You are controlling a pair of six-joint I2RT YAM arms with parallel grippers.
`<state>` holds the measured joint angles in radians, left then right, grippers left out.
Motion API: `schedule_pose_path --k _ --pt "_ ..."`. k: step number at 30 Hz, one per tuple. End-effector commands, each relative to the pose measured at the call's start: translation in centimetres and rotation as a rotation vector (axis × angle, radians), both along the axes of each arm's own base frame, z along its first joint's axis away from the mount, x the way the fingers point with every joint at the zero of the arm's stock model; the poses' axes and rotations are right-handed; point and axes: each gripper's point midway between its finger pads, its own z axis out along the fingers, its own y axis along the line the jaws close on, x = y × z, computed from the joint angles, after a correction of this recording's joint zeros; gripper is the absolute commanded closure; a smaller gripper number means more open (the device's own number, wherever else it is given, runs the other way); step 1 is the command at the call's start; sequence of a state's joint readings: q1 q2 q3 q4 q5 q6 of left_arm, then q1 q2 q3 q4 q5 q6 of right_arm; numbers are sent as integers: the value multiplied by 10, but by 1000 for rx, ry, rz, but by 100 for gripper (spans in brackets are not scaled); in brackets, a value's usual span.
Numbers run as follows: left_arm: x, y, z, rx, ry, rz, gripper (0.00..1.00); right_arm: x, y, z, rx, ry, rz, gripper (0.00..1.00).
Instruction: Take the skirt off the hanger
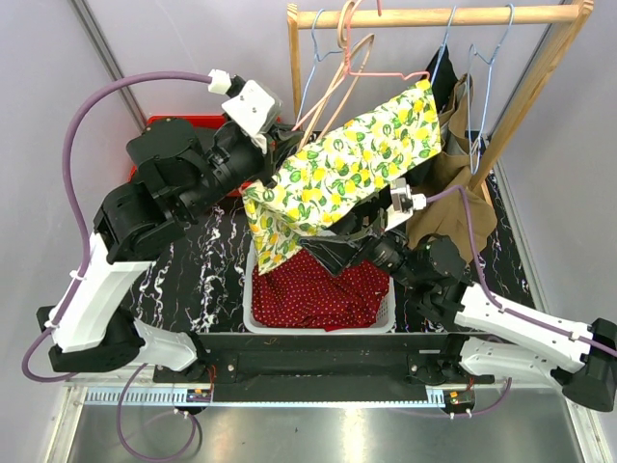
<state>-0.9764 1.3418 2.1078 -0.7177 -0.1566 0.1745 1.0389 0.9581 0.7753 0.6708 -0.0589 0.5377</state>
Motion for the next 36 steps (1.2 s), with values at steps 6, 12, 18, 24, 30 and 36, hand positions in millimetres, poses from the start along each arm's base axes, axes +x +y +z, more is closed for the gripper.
schedule_pose_path --k 6,12,18,24,30,36 --pt "-9 5 48 -149 -75 -27 100 9 1 47 107 -99 -26 10" --pt "-1 7 35 -121 -61 9 100 0 -2 83 53 -178 2 100" --pt "21 7 12 -110 -9 86 100 -59 -56 176 2 -386 40 100" --pt "43 6 5 -109 9 156 100 -130 -126 239 36 -519 140 100" --pt "60 -7 -1 -100 18 187 100 -170 -178 249 82 -583 155 100" --pt "76 -15 -1 -97 9 231 100 -166 -173 236 37 -528 171 100"
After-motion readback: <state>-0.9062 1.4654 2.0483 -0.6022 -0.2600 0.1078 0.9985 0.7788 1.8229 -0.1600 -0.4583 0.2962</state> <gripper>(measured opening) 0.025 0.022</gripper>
